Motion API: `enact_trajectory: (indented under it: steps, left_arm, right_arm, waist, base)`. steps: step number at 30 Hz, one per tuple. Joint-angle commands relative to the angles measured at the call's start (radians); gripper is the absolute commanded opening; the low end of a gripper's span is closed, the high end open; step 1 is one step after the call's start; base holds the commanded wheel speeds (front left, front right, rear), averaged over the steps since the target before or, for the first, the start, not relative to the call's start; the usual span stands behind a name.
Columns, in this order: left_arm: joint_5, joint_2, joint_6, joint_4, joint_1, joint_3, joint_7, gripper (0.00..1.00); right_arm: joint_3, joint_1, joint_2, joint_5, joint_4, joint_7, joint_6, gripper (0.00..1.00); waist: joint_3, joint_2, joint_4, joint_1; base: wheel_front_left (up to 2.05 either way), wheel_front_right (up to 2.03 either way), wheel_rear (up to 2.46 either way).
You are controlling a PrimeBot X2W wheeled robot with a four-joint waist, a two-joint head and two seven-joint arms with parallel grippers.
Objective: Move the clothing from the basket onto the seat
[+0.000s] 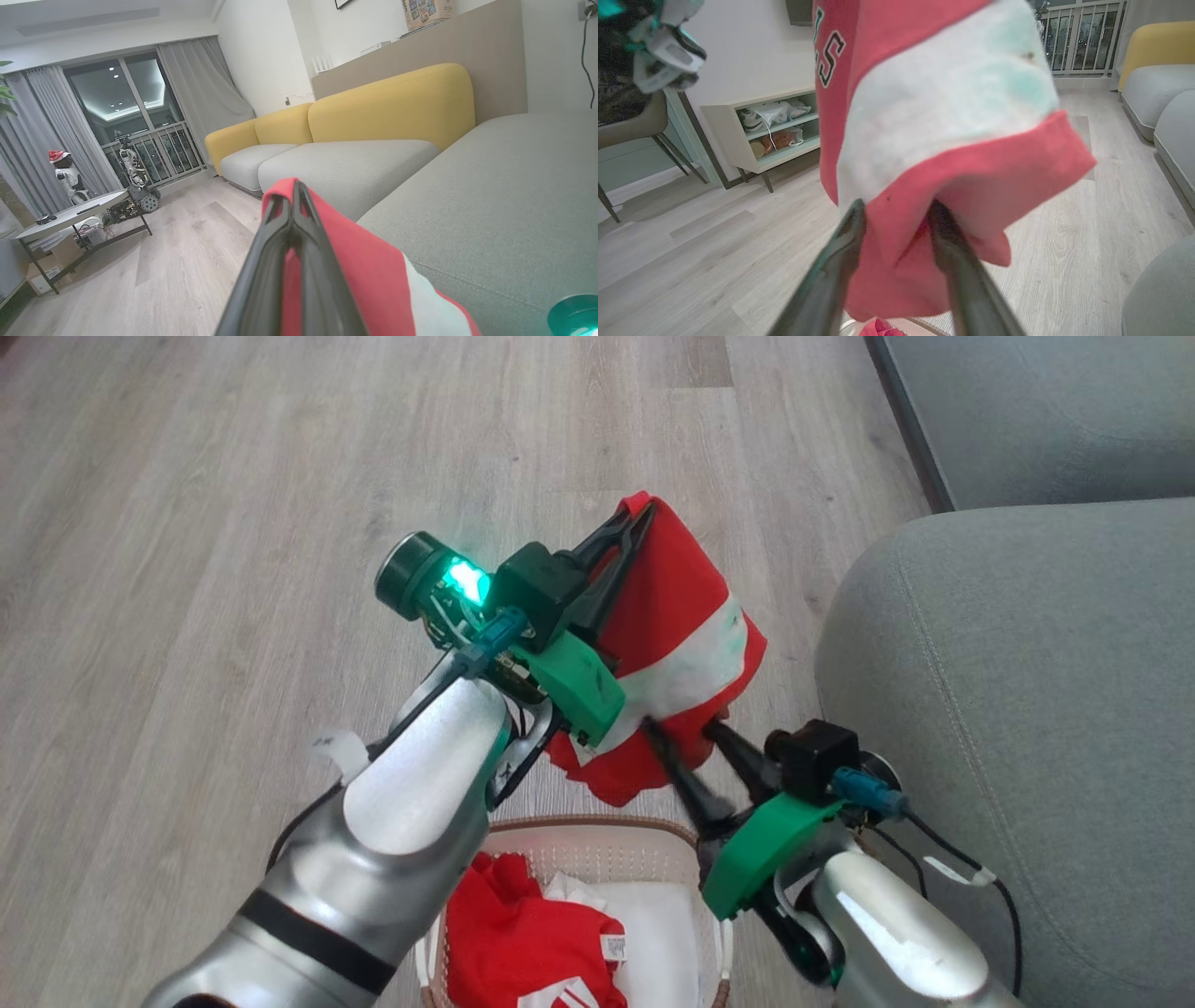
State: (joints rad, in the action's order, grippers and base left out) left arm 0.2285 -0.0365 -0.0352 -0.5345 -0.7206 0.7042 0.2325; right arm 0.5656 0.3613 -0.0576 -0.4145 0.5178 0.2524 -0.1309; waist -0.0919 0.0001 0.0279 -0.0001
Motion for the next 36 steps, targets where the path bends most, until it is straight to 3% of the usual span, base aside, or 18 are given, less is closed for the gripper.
enact_trajectory:
  steps: [1, 15, 16, 17, 19, 36]
  left_arm:
    - [0.007, -0.014, 0.012, 0.035, -0.063, -0.029, -0.002, 0.00]
    - [0.065, -0.029, 0.041, -0.029, -0.006, -0.053, 0.002, 0.02]
    - [0.072, -0.030, 0.041, -0.032, 0.000, -0.056, 0.004, 0.26]
    - [0.079, -0.030, 0.041, -0.033, 0.008, -0.060, 0.006, 0.59]
    - [0.093, -0.031, 0.039, -0.037, 0.026, -0.064, 0.009, 1.00]
    - [0.166, -0.019, 0.006, -0.027, 0.174, -0.032, 0.028, 1.00]
  right_arm:
    - [0.004, 0.045, 0.007, 0.002, -0.030, 0.009, 0.000, 0.00]
    - [-0.107, 0.021, 0.007, 0.039, -0.112, 0.009, 0.000, 0.00]
    - [-0.118, 0.020, 0.007, 0.047, -0.120, 0.009, 0.000, 0.00]
    - [-0.131, 0.019, 0.007, 0.055, -0.128, 0.009, 0.000, 0.00]
    - [-0.155, 0.017, 0.007, 0.076, -0.140, 0.009, 0.000, 0.00]
    - [-0.331, -0.015, -0.094, 0.170, -0.212, 0.009, 0.000, 0.00]
  waist:
    - [0.000, -0.0001, 0.003, 0.0001]
    - [0.010, -0.0001, -0.021, 0.0001]
    - [0.010, -0.0001, -0.026, 0.0001]
    - [0.010, -0.0001, -0.031, 0.0001]
    - [0.009, -0.0001, -0.044, 0.0001]
    - [0.040, -0.0001, -0.234, 0.0001]
  base:
    - [0.00, 0.00, 0.00]
    - [0.00, 0.00, 0.00]
    - [0.00, 0.00, 0.00]
    - [0.00, 0.00, 0.00]
    - [0.00, 0.00, 0.00]
    - [0.00, 0.00, 0.00]
